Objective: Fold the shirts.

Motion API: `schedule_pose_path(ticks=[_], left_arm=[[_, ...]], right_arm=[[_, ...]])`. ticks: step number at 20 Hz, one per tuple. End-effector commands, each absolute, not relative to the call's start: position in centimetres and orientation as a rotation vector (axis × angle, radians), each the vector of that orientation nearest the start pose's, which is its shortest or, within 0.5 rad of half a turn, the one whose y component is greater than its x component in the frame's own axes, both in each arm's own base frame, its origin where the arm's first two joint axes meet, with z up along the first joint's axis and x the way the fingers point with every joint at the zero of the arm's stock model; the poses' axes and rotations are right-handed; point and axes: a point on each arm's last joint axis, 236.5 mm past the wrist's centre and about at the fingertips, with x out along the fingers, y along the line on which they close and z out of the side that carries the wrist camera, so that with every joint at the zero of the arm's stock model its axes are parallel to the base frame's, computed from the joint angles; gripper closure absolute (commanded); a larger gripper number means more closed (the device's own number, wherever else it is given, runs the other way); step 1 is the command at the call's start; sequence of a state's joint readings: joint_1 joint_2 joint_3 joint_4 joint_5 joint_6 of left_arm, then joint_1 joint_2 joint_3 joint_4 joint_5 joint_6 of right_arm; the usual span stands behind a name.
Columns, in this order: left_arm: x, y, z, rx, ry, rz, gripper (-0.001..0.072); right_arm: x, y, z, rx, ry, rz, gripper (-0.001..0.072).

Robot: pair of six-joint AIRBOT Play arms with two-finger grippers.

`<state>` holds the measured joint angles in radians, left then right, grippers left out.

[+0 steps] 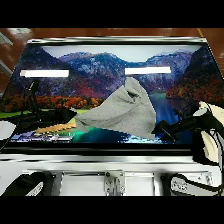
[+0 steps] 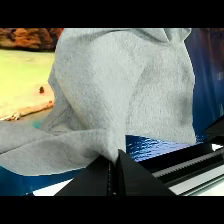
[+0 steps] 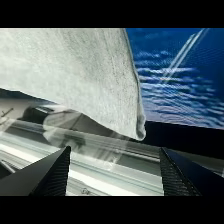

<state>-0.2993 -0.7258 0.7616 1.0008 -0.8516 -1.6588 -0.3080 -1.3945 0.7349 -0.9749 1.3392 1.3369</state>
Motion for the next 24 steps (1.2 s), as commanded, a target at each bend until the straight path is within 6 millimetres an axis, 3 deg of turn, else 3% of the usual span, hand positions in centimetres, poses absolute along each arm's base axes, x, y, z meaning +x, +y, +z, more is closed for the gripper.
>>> schedule_pose_path(ticks=[1, 6, 7, 8, 10, 13, 15, 16, 18, 20, 22, 24], left_arm=[[28.7, -19.0, 10.8, -0.488, 0.902, -0.491, 0.067], [28.8, -19.0, 10.8, -0.488, 0.901, -0.491, 0.067], [28.8, -19.0, 10.8, -0.488, 0.901, -0.491, 0.067], [28.8, -19.0, 10.8, -0.487, 0.901, -0.491, 0.067], [28.9, -18.8, 11.1, -0.474, 0.888, -0.496, 0.067], [30.9, -16.9, 14.6, -0.457, 0.788, -0.472, 0.0671], [32.3, -14.9, 20.1, -0.375, 0.655, -0.476, 0.0671], [32.7, -13.9, 23.7, -0.33, 0.571, -0.478, 0.0671], [32.0, -12.2, 33.7, -0.238, 0.342, -0.478, 0.0671], [28.8, -11.3, 44.1, -0.167, 0.093, -0.479, 0.067], [23.9, -11.0, 52.1, -0.122, -0.113, -0.489, 0.067], [19.3, -10.7, 56.9, -0.088, -0.257, -0.492, 0.067]], right_arm=[[23.9, 7.0, -11.5, 0.752, 1.773, 0.24, 0.004], [26.3, 9.3, -12.4, 0.804, 1.703, 0.219, 0.0046], [26.4, 10.0, -12.6, 0.81, 1.705, 0.227, 0.0117], [26.6, 10.7, -12.8, 0.815, 1.703, 0.234, 0.0239], [27.9, 11.7, -12.1, 0.815, 1.65, 0.277, 0.064], [32.0, 11.8, -6.4, 0.726, 1.473, 0.448, 0.0649], [36.0, 10.5, 1.3, 0.581, 1.239, 0.536, 0.065], [37.6, 9.7, 6.7, 0.471, 1.086, 0.58, 0.065], [39.1, 8.1, 19.3, 0.27, 0.757, 0.583, 0.065], [37.7, 6.7, 33.4, 0.126, 0.385, 0.496, 0.065], [33.5, 5.5, 45.3, 0.043, 0.049, 0.371, 0.065], [28.5, 5.6, 51.7, 0.015, -0.137, 0.313, 0.065]])
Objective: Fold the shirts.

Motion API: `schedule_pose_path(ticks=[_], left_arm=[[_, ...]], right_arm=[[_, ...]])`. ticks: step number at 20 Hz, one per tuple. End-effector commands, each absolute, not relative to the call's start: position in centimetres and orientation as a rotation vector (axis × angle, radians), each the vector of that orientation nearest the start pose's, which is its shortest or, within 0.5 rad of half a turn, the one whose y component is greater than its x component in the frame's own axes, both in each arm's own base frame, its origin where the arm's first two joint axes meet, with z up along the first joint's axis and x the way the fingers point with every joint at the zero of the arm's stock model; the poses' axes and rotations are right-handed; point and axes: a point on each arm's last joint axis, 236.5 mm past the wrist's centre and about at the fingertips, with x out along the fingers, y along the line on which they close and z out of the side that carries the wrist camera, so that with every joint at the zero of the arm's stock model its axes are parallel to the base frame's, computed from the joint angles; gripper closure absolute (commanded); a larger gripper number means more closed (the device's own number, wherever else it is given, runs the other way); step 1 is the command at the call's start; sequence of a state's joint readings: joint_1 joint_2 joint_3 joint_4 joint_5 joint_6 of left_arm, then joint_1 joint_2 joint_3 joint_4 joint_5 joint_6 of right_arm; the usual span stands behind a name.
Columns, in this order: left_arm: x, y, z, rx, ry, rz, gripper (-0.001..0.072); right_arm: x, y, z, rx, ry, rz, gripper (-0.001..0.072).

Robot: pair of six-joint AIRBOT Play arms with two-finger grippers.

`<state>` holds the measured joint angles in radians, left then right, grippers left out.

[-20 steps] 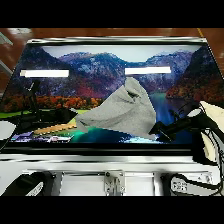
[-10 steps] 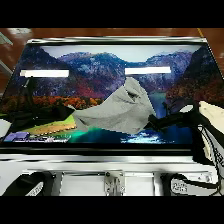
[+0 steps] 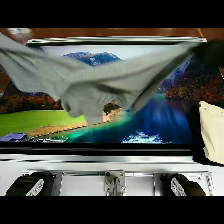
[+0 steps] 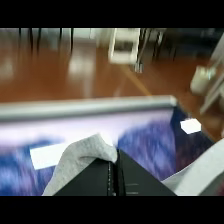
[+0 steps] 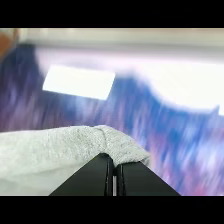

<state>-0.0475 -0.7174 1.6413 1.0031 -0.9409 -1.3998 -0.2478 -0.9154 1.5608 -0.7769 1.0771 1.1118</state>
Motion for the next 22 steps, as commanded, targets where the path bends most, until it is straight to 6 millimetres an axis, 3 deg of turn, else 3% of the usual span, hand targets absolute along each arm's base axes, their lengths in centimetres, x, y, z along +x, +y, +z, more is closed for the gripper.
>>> schedule_pose_path(ticks=[1, 3, 5, 7, 10, 15, 19, 22], left_arm=[[17.5, -10.5, 58.3, -0.072, -0.305, -0.485, 0.067], [14.8, -9.7, 59.4, -0.038, -0.363, -0.448, 0.067], [13.6, -8.5, 59.1, 0.002, -0.364, -0.384, 0.067], [13.8, -6.9, 57.9, 0.005, -0.31, -0.309, 0.067], [16.0, -5.5, 54.2, 0.027, -0.149, -0.244, 0.067], [23.0, -5.0, 45.5, 0.027, 0.128, -0.214, 0.067], [30.8, -3.5, 33.8, 0.044, 0.44, -0.152, 0.067], [36.9, -3.5, 26.1, 0.023, 0.546, -0.14, 0.067]], right_arm=[[26.6, 5.7, 53.1, -0.002, -0.177, 0.298, 0.065], [23.7, 6.1, 54.1, -0.019, -0.211, 0.277, 0.065], [22.5, 5.6, 53.6, -0.036, -0.187, 0.236, 0.0649], [22.6, 4.9, 52.0, -0.025, -0.119, 0.204, 0.0649], [24.6, 4.7, 48.2, 0.01, 0.047, 0.217, 0.0649], [31.7, 3.4, 35.6, 0.109, 0.529, 0.269, 0.065], [39.7, 1.2, 24.9, 0.247, 0.765, 0.251, 0.0649], [46.7, 0.2, 18.7, 0.328, 0.801, 0.221, 0.0649]])
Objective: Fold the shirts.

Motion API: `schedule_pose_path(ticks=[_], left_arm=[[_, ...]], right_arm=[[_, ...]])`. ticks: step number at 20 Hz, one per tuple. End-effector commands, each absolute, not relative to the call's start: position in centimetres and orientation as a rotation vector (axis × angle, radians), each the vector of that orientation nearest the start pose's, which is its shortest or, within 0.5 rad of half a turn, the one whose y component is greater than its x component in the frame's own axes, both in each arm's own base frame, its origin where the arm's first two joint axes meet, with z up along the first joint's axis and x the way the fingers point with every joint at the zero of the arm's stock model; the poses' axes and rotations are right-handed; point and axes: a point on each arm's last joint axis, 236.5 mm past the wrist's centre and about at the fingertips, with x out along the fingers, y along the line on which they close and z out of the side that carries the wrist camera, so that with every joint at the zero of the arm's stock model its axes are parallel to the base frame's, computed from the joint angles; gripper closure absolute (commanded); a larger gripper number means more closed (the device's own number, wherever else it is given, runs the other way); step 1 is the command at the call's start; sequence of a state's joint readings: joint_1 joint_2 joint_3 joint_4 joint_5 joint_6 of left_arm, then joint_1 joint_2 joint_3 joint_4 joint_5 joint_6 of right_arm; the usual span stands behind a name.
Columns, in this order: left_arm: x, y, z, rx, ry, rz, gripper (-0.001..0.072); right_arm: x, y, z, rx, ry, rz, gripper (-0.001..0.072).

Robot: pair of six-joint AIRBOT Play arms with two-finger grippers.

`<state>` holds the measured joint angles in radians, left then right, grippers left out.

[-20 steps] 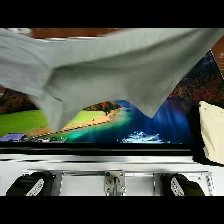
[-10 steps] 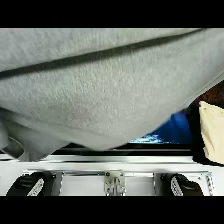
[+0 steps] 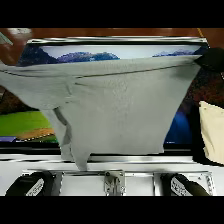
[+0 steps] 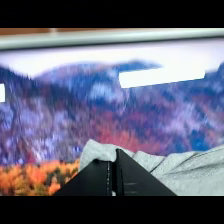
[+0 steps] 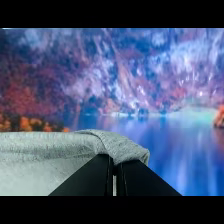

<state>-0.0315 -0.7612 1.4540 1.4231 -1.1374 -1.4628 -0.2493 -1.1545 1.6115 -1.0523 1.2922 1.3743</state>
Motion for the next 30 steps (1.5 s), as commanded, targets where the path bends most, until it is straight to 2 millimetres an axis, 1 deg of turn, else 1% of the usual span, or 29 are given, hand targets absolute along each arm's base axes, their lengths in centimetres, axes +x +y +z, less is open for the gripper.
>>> schedule_pose_path(ticks=[1, 2, 4, 6, 7, 9, 10, 11, 12, 13, 14, 15, 16, 17, 18, 19, 20, 21, 22, 23, 24, 25, 26, 28, 30], left_arm=[[39.1, -3.5, 24.2, 0.008, 0.554, -0.131, 0.067], [41.1, -3.4, 22.5, -0.019, 0.566, -0.119, 0.067], [44.7, -3.5, 18.7, -0.09, 0.611, -0.092, 0.067], [46.7, -4.0, 14.1, -0.177, 0.705, -0.077, 0.067], [47.3, -4.5, 11.4, -0.228, 0.771, -0.075, 0.067], [47.5, -6.2, 6.3, -0.308, 0.91, -0.097, 0.0669], [47.1, -7.1, 3.9, -0.34, 0.985, -0.109, 0.067], [46.6, -7.8, 1.9, -0.359, 1.053, -0.117, 0.0669], [45.8, -8.5, 0.1, -0.372, 1.122, -0.125, 0.0669], [45.0, -8.8, -1.1, -0.377, 1.18, -0.13, 0.0658], [44.1, -8.8, -1.8, -0.373, 1.225, -0.131, 0.0539], [43.2, -8.2, -1.9, -0.363, 1.267, -0.125, 0.028], [41.8, -6.7, -2.0, -0.32, 1.335, -0.104, 0.0085], [40.0, -4.4, -1.9, -0.26, 1.419, -0.061, 0.0088], [37.9, -1.5, -1.4, -0.196, 1.509, 0.004, 0.0088], [35.9, 0.8, -0.7, -0.143, 1.577, 0.042, 0.0088], [34.2, 2.4, 0.2, -0.103, 1.62, 0.04, 0.0091], [33.0, 3.2, 1.1, -0.09, 1.634, 0.02, 0.0092], [31.9, 3.4, 1.7, -0.102, 1.638, 0.005, 0.0092], [30.9, 3.0, 1.8, -0.11, 1.637, -0.027, 0.0092], [29.7, 2.3, 1.2, -0.128, 1.642, -0.056, 0.0091], [28.6, 1.5, 0.2, -0.155, 1.65, -0.074, 0.009], [27.5, 0.4, -1.2, -0.196, 1.656, -0.098, 0.0091], [26.4, -2.5, -3.5, -0.318, 1.641, -0.154, 0.0091], [26.4, -4.3, -5.2, -0.419, 1.612, -0.175, 0.0091]], right_arm=[[48.6, 0.4, 17.1, 0.358, 0.798, 0.22, 0.065], [50.5, 0.9, 15.6, 0.385, 0.79, 0.221, 0.0649], [53.5, 2.2, 12.9, 0.424, 0.775, 0.224, 0.0649], [55.4, 3.5, 9.9, 0.431, 0.788, 0.223, 0.0649], [55.9, 4.4, 8.2, 0.429, 0.812, 0.229, 0.0649], [55.9, 6.2, 4.3, 0.424, 0.896, 0.25, 0.0649], [55.6, 7.0, 2.5, 0.424, 0.942, 0.263, 0.0649], [55.3, 7.8, 1.1, 0.427, 0.983, 0.274, 0.0648], [55.0, 8.4, 0.1, 0.438, 1.012, 0.277, 0.0639], [55.0, 8.6, -0.2, 0.453, 1.02, 0.275, 0.0624], [55.4, 8.7, 0.3, 0.458, 1.0, 0.274, 0.0623], [55.4, 8.3, 1.1, 0.454, 0.988, 0.274, 0.0523], [55.2, 7.6, 2.5, 0.417, 0.972, 0.287, 0.0209], [54.6, 6.1, 4.0, 0.334, 0.959, 0.298, 0.0103], [53.6, 3.9, 5.1, 0.245, 0.97, 0.274, 0.0104], [52.2, 0.5, 5.9, 0.146, 1.004, 0.211, 0.0104], [50.3, -3.0, 6.4, 0.064, 1.052, 0.138, 0.0104], [47.6, -6.4, 6.4, 0.021, 1.139, 0.058, 0.0105], [44.9, -9.0, 6.1, 0.024, 1.226, -0.007, 0.0106], [42.1, -10.8, 5.3, 0.059, 1.326, -0.041, 0.0106], [40.4, -11.8, 4.5, 0.162, 1.369, -0.074, 0.0106], [39.3, -11.8, 3.6, 0.268, 1.395, -0.065, 0.0106], [38.3, -11.0, 2.5, 0.374, 1.418, -0.024, 0.0106], [36.9, -8.9, 0.8, 0.517, 1.453, 0.065, 0.0106], [36.1, -7.5, -0.8, 0.557, 1.479, 0.109, 0.0106]])
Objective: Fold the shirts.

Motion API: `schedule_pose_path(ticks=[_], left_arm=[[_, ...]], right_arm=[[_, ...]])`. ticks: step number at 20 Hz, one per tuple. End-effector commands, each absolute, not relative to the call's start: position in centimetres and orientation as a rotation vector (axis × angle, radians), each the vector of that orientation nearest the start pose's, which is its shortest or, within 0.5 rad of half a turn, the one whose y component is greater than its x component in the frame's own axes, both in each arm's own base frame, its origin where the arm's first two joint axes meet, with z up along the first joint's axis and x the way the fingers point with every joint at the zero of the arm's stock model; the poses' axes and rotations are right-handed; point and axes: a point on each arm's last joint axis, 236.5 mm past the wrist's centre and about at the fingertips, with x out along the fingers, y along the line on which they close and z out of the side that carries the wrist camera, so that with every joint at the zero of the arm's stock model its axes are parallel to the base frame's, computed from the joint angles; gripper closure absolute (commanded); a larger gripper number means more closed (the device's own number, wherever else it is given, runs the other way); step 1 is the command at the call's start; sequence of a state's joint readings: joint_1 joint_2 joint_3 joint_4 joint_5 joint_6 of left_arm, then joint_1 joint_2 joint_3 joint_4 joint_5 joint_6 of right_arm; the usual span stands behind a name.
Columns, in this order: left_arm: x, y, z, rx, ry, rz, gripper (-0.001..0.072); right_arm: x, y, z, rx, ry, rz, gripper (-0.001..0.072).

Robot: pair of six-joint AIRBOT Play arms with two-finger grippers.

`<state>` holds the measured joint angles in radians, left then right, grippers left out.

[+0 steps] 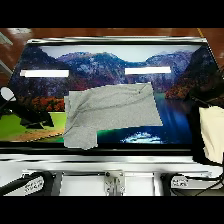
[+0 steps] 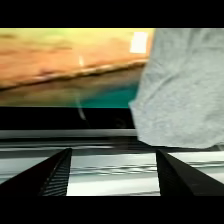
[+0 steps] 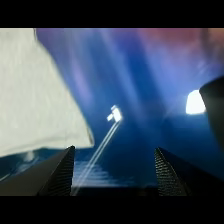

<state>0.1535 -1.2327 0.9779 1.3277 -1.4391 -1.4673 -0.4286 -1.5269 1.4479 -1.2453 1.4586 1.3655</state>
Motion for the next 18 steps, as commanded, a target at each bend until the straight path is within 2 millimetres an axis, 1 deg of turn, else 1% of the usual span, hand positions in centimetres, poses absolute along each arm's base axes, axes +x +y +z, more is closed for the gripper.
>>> schedule_pose_path(ticks=[1, 3, 4, 7, 9, 11, 15, 16, 17, 18], left_arm=[[26.6, -5.0, -5.9, -0.451, 1.594, -0.179, 0.0091], [27.1, -5.9, -7.2, -0.462, 1.561, -0.162, 0.0091], [27.4, -6.3, -7.7, -0.451, 1.542, -0.157, 0.0092], [28.2, -7.6, -8.9, -0.414, 1.505, -0.164, 0.0111], [28.9, -8.2, -9.5, -0.415, 1.484, -0.149, 0.0111], [29.4, -8.3, -10.0, -0.422, 1.474, -0.133, 0.0111], [29.1, -7.8, -11.4, -0.39, 1.508, -0.118, 0.0117], [29.3, -7.6, -11.5, -0.384, 1.502, -0.114, 0.0214], [29.6, -7.6, -11.5, -0.383, 1.487, -0.111, 0.0262], [29.9, -7.5, -11.5, -0.384, 1.475, -0.108, 0.0267]], right_arm=[[35.9, -7.1, -1.5, 0.558, 1.488, 0.111, 0.0106], [36.2, -6.7, -2.5, 0.551, 1.479, 0.11, 0.0106], [36.5, -6.7, -2.7, 0.547, 1.466, 0.107, 0.0106], [37.6, -6.7, -2.7, 0.542, 1.426, 0.1, 0.0106], [37.9, -6.7, -2.6, 0.548, 1.412, 0.099, 0.0106], [37.9, -6.6, -2.6, 0.549, 1.412, 0.101, 0.0106], [37.9, -6.6, -2.6, 0.549, 1.414, 0.101, 0.0106], [37.9, -6.6, -2.6, 0.549, 1.413, 0.102, 0.0106], [37.9, -6.6, -2.6, 0.549, 1.413, 0.102, 0.0106], [37.9, -6.6, -2.6, 0.549, 1.412, 0.101, 0.0106]])
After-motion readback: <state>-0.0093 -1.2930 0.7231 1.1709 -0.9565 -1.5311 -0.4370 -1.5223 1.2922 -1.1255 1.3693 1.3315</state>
